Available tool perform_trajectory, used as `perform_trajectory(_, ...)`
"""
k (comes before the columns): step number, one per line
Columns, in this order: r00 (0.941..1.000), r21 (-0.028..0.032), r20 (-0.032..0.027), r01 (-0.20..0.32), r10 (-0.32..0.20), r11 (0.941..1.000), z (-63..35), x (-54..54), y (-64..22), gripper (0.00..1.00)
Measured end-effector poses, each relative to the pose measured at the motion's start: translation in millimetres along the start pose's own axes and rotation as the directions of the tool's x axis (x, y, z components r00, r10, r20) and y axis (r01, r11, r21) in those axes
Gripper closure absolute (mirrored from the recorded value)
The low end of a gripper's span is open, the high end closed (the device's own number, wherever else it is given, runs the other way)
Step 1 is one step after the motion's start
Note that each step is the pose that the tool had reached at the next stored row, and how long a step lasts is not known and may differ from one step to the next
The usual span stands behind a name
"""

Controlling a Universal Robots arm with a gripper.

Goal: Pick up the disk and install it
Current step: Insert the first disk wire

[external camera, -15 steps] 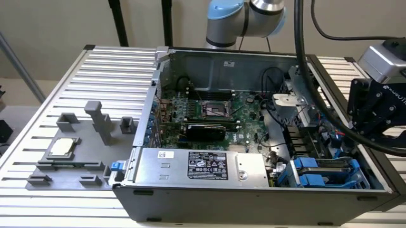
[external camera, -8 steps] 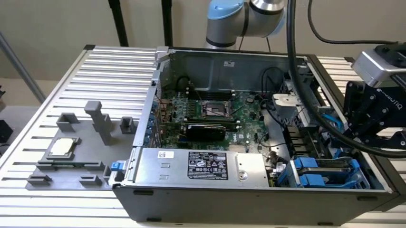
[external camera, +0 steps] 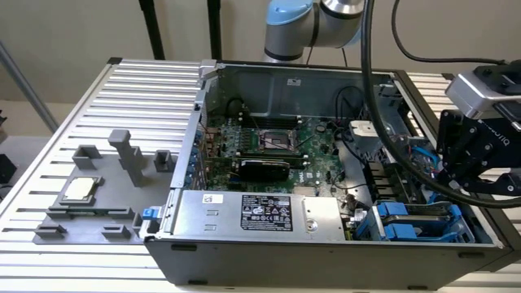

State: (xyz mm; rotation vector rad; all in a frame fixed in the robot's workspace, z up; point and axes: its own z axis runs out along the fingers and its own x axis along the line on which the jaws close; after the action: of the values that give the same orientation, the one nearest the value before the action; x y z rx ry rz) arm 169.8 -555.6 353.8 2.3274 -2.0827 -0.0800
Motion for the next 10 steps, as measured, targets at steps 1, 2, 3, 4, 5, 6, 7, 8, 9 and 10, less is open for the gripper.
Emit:
perform_trajectory(1, 1.0, 0.0, -0.0001, 0.0, 0.0, 1.0, 0.8, -0.6, -0.1, 1.0)
perform_trajectory(2, 1.0, 0.0, 0.0, 0.0, 0.0, 1.0, 1.3, -1.6, -0.2, 1.0)
perform_trajectory(3, 1.0, 0.0, 0.0, 0.0, 0.0, 1.0, 1.5, -2.5, -0.3, 1.0)
perform_trajectory(4, 1.0, 0.0, 0.0, 0.0, 0.0, 1.0, 1.6, -3.4, -0.4, 1.0)
perform_trajectory(5, 1.0, 0.0, 0.0, 0.0, 0.0, 1.0, 1.6, -4.0, -0.4, 1.0)
perform_trajectory(6, 1.0, 0.0, 0.0, 0.0, 0.0, 1.0, 1.7, -4.4, 0.0, 1.0)
perform_trajectory(7, 1.0, 0.0, 0.0, 0.0, 0.0, 1.0, 1.7, -4.9, 0.5, 1.0)
perform_trajectory(8, 1.0, 0.0001, -0.0001, 0.0, 0.0, 1.0, 1.8, -5.4, 1.3, 0.0)
perform_trajectory(9, 1.0, 0.0, -0.0001, 0.0, 0.0, 1.0, 1.8, -6.0, 2.2, 0.0)
perform_trajectory(10, 1.0, 0.0, -0.0001, 0.0, 0.0, 1.0, 1.9, -6.6, 3.5, 0.0)
